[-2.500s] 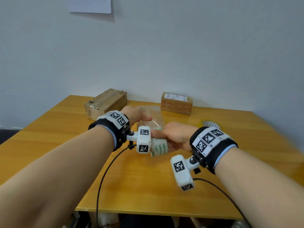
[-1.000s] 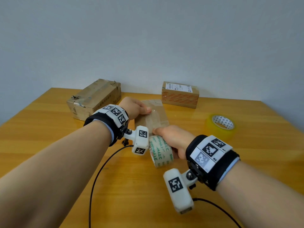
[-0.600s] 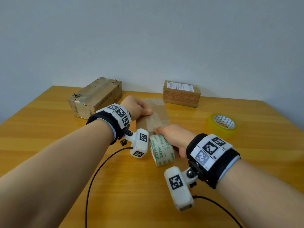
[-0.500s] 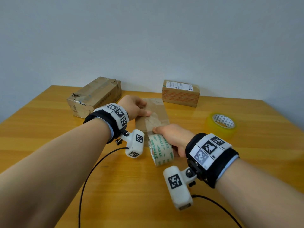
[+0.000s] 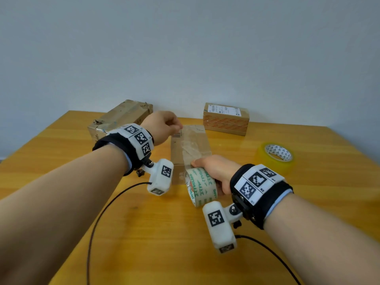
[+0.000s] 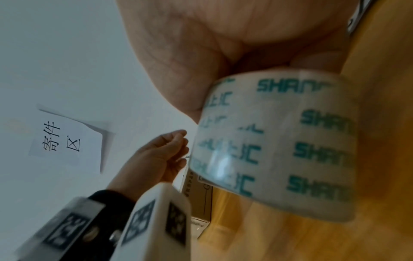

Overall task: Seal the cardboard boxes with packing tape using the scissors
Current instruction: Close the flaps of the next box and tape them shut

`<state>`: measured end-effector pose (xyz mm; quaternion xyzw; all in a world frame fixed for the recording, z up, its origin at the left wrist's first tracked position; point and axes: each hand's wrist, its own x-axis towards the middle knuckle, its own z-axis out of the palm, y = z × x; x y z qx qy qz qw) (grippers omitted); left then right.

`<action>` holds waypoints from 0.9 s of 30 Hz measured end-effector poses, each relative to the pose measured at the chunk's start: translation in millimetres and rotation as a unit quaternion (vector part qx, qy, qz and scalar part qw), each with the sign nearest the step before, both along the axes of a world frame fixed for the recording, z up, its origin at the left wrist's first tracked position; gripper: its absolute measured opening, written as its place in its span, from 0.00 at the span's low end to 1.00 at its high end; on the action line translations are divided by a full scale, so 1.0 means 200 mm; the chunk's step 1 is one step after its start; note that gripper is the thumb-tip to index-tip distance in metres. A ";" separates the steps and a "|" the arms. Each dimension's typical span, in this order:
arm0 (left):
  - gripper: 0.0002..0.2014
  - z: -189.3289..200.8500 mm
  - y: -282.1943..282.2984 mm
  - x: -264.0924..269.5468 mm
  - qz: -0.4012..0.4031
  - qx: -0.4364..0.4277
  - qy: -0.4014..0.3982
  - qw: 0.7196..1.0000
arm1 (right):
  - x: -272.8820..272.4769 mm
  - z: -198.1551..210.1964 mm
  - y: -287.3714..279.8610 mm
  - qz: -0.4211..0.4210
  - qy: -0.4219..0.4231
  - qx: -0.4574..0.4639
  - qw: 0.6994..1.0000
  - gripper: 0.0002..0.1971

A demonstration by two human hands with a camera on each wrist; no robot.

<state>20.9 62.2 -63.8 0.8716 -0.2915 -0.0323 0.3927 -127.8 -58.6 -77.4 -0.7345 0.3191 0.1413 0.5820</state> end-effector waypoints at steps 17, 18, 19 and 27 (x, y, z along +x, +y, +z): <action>0.32 -0.08 -0.01 -0.22 -0.175 0.389 -0.016 0.905 | -0.01 -0.01 0.02 0.005 0.004 -0.046 0.999 0.14; 0.32 -0.08 -0.02 -0.23 -0.173 0.391 -0.015 0.904 | -0.01 -0.03 0.02 -0.005 0.005 -0.027 1.000 0.14; 0.32 -0.08 -0.02 -0.23 -0.172 0.391 -0.013 0.904 | -0.01 -0.04 0.02 -0.019 0.005 -0.006 1.000 0.13; 0.38 -0.10 0.11 -0.25 -0.226 0.346 -0.080 0.907 | 0.00 -0.06 0.02 -0.015 -0.012 -0.027 0.999 0.13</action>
